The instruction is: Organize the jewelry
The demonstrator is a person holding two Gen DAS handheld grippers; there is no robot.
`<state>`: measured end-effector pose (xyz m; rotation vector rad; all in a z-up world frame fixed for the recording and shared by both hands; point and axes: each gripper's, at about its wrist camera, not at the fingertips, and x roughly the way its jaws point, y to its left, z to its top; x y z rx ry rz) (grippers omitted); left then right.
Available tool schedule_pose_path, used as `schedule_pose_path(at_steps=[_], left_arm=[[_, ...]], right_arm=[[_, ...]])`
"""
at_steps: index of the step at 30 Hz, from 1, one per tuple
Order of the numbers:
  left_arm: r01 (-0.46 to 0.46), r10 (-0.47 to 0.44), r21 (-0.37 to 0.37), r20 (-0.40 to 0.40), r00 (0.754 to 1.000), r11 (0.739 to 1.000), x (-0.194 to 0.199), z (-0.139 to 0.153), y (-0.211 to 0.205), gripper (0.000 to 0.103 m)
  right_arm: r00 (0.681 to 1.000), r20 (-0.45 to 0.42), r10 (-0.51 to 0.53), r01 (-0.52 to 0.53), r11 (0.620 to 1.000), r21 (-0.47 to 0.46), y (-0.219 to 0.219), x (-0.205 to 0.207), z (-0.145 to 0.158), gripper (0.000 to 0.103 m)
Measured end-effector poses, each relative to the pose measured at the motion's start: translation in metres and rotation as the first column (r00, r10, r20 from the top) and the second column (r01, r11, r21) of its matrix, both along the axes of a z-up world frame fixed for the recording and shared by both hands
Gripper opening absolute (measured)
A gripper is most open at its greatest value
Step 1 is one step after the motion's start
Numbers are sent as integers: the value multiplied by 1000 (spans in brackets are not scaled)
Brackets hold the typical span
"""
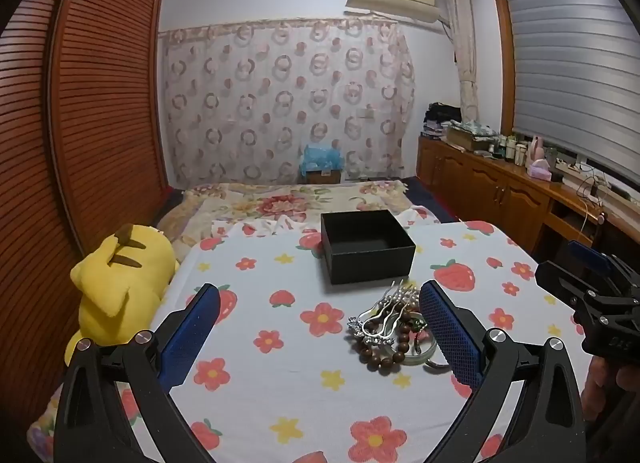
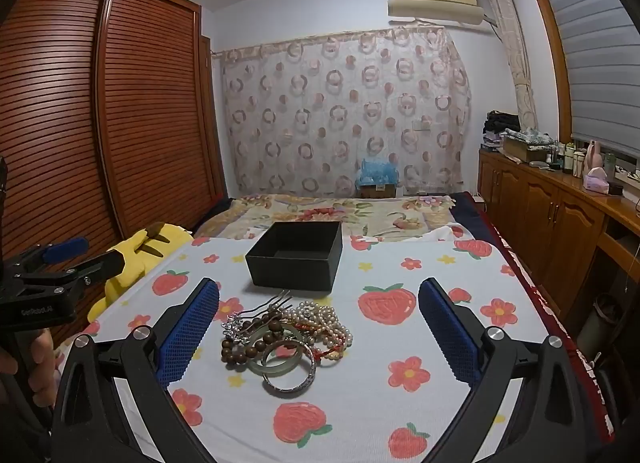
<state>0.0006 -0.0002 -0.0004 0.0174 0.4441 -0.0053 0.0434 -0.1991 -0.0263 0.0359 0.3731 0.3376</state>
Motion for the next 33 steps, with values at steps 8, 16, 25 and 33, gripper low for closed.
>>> schedule_pose_path(at_steps=[8,16,25,33], left_arm=[[3,-3,-3,2,1000,1000,0,0,0,97],[0,0,-3,5,1000,1000,-1,0,0,97],[1,-1,-3,5,1000,1000,0,0,0,97],[0,0,-3,6,1000,1000,-1,0,0,97]], right_arm=[[1000,1,1,-1,1000,4,0,0,0,101],[1000,2,0,0,1000,3,0,0,0,101],[1000,1,0,0,1000,4,0,0,0,101],[1000,0,-1,1,1000,5,0,0,0,101]])
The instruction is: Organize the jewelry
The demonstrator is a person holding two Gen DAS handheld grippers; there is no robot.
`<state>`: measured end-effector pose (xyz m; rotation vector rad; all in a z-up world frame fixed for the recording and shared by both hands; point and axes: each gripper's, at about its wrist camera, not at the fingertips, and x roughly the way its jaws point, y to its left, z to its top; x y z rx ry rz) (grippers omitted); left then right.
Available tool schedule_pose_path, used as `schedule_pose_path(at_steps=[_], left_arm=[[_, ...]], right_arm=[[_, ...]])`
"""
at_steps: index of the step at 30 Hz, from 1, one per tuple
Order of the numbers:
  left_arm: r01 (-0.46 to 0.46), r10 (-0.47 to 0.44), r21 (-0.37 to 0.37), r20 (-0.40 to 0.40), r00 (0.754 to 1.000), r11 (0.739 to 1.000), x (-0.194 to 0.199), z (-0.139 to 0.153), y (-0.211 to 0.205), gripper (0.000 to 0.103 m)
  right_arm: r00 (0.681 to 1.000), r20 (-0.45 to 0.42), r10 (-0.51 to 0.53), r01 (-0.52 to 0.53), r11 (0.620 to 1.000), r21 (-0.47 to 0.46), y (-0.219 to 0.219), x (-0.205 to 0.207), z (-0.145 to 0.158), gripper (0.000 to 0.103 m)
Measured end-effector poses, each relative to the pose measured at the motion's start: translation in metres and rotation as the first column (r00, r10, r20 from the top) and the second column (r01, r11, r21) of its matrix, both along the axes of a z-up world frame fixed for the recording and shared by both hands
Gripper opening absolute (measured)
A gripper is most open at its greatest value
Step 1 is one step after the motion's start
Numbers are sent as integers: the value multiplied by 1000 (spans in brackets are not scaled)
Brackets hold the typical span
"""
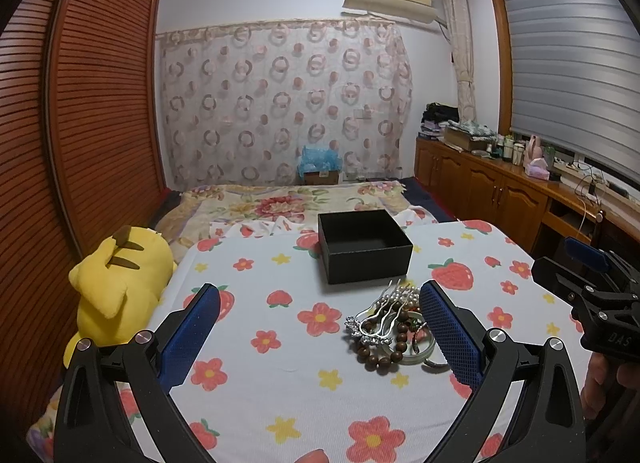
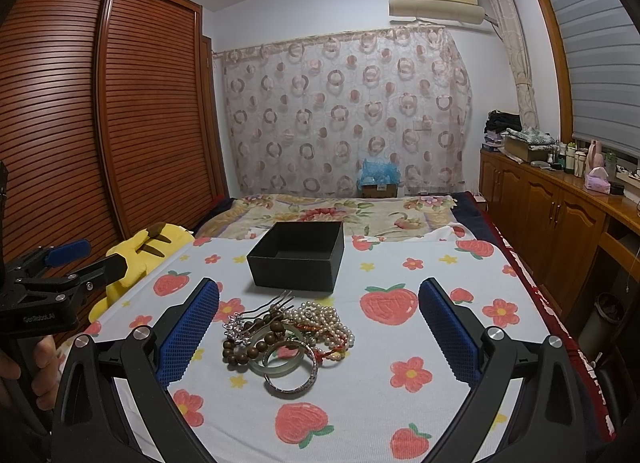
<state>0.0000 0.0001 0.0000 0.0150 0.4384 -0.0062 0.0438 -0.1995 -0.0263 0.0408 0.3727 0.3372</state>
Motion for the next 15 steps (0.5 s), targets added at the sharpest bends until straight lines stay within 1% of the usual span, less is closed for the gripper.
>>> schedule_pose_path(at_steps=[15], left_arm=[[-1,1,2,3,1000,1000,0,0,0,97]], right_arm=[[1000,0,2,-2,1000,1,0,0,0,101]])
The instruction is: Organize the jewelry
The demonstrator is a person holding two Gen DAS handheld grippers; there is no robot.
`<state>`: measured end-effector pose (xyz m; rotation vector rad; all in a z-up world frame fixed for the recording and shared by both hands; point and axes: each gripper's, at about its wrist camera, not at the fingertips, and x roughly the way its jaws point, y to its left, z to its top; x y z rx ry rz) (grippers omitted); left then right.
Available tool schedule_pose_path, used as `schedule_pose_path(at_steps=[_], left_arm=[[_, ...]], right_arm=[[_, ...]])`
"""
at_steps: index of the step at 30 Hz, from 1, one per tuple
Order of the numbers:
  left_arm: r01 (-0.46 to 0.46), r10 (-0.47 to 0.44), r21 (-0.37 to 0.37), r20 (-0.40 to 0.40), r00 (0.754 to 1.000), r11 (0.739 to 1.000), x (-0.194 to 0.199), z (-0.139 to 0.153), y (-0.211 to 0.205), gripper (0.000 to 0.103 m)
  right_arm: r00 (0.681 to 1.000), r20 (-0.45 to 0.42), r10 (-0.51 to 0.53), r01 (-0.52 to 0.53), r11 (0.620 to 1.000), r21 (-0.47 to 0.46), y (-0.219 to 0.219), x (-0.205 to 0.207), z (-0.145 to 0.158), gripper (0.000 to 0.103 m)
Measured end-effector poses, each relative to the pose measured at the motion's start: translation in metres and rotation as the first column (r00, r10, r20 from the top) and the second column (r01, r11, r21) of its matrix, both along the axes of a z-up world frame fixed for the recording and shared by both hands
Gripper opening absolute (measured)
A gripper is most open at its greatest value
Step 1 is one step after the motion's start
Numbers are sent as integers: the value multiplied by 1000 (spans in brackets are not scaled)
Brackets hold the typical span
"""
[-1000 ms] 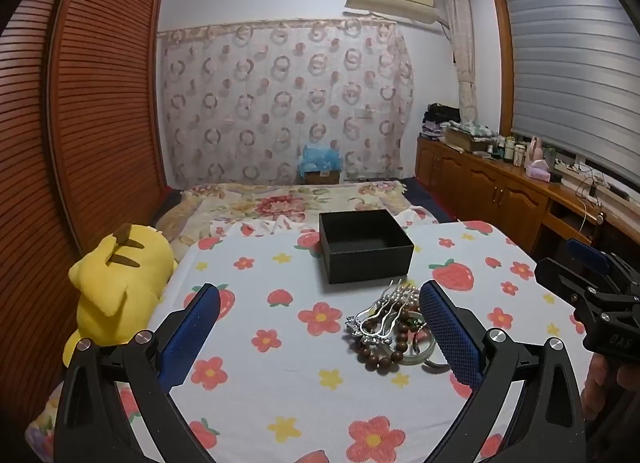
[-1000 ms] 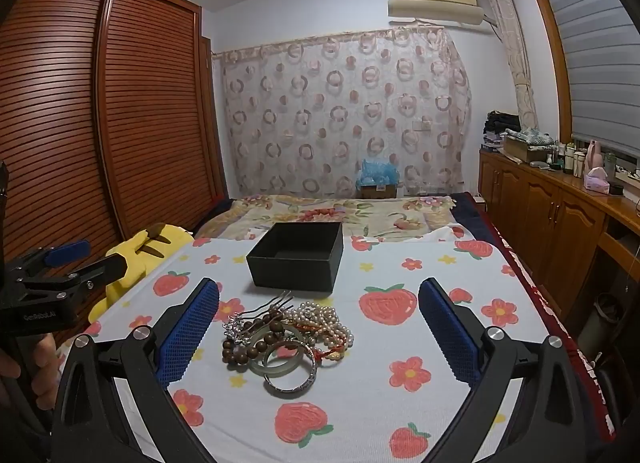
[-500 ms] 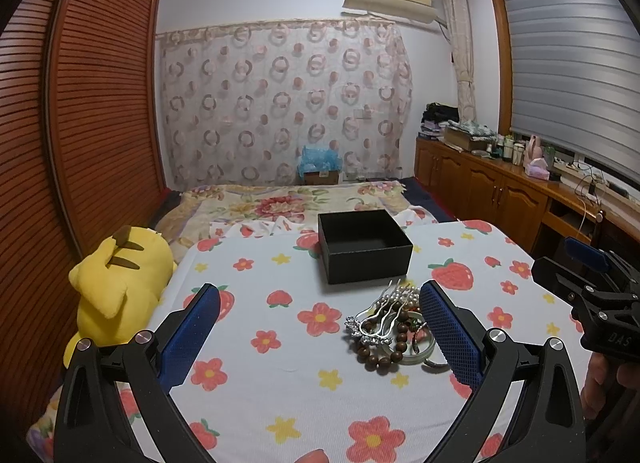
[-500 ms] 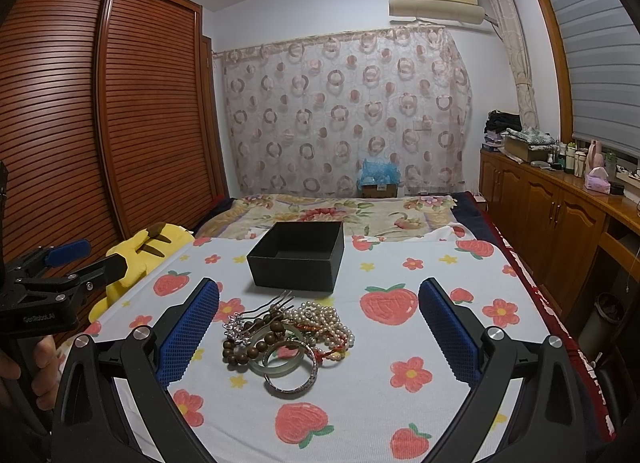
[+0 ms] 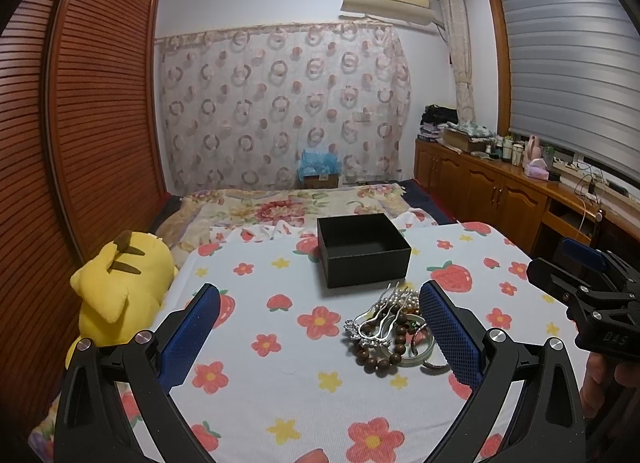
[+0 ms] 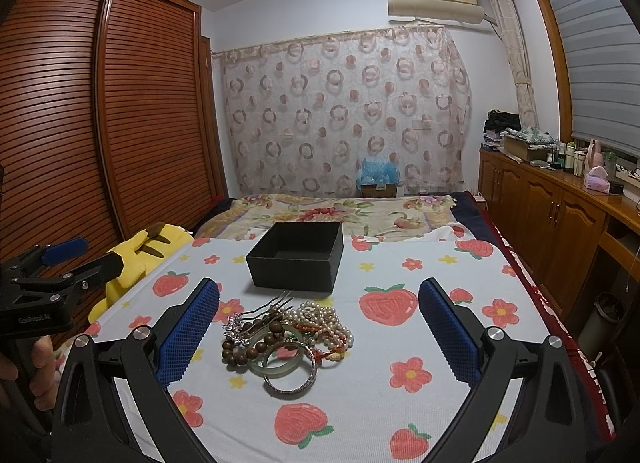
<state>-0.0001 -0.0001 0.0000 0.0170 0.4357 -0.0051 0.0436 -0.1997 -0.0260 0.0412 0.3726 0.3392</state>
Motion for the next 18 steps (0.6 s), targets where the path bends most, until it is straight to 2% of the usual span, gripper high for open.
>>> schedule_pose_path(at_steps=[18], left_arm=[[0,0,4,3,1000,1000,0,0,0,97]], right_arm=[[1000,0,0,0,1000,0,0,-1,0,101]])
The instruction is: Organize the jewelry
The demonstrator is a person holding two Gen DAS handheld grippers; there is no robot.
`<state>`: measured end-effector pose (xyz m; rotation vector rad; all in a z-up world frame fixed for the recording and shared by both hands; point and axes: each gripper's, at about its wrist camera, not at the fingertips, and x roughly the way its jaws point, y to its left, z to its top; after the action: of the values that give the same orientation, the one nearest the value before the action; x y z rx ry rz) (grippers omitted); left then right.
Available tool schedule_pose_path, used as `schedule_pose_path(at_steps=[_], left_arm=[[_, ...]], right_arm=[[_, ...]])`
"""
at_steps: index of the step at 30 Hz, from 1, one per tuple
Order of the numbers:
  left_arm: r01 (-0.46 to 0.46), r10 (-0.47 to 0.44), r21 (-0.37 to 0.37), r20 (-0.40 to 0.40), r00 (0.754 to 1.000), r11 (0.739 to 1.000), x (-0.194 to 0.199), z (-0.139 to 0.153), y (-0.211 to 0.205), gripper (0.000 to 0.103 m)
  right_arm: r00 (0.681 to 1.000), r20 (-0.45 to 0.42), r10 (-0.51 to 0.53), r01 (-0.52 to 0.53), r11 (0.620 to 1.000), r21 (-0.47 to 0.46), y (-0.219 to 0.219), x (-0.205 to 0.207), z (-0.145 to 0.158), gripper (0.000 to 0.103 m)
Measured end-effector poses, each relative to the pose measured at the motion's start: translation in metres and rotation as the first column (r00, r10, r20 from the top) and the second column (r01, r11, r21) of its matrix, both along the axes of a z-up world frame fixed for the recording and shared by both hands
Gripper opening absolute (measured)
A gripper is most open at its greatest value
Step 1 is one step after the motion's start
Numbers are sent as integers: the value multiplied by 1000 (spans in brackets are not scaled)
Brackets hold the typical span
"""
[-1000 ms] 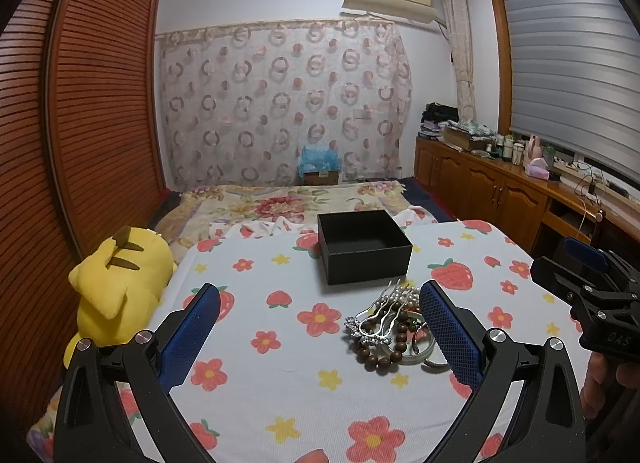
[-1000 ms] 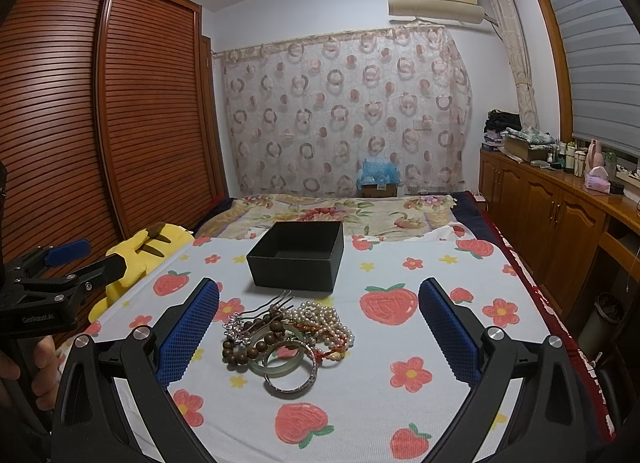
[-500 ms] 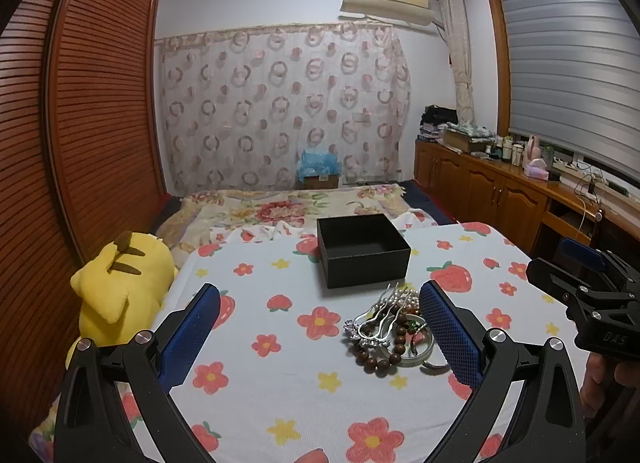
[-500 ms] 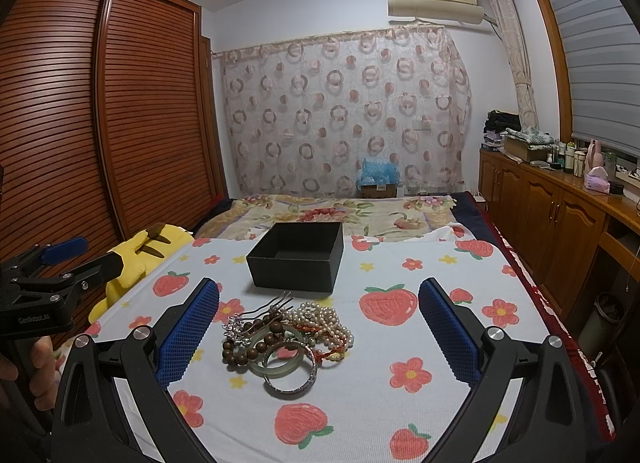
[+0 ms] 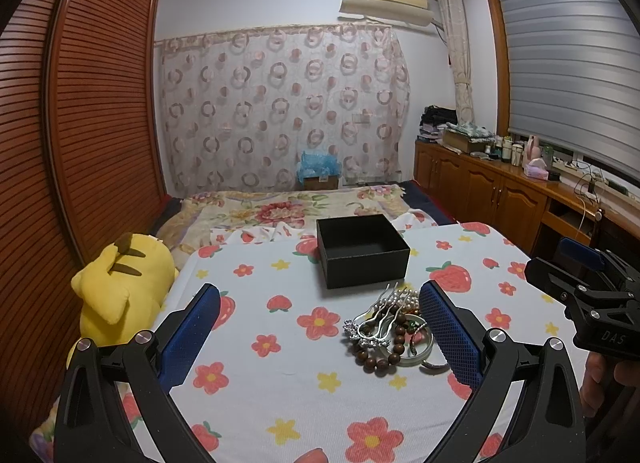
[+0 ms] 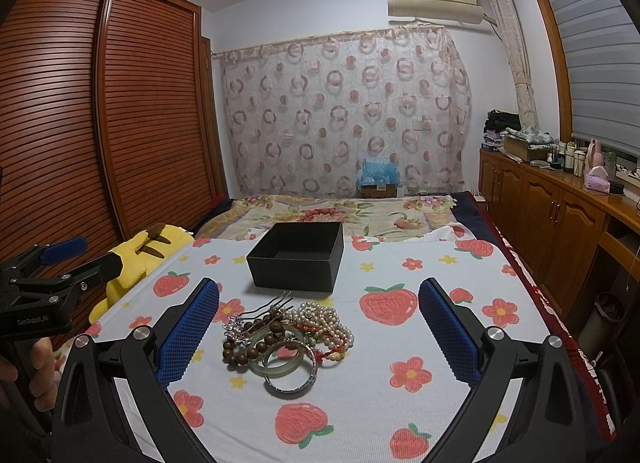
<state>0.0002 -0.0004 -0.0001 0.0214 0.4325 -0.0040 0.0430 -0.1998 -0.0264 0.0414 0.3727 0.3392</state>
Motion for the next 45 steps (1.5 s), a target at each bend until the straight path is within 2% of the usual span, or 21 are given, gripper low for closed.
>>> schedule_pose_path(at_steps=[26,29,34,36,40,45], left_arm=[[0,0,3,2,1000,1000,-1,0,0,97],[-1,1,2,-16,1000,1000,2,3,-10,97],[15,-15,-4,-73,997,1000,9,-12,-3,97],[20,-21,-2,-92,996,1000,19,-30,0,97],[32,-32,-3,-125,992,999,28,-42,5,97],[66,-65,-2,-177,982,998,40,-57,6,97]], right_arm=[[1000,-8,5,-5,1000,-5,1,0,-2,101],[999,-25,23,-23,1000,-14,3,6,-9,101],[995,-73,73,-75,997,-28,9,15,-26,100],[992,-98,81,-86,995,-48,13,19,-34,95],[984,-146,104,-115,991,-72,16,28,-49,85],[960,-236,153,-179,980,-92,20,43,-68,63]])
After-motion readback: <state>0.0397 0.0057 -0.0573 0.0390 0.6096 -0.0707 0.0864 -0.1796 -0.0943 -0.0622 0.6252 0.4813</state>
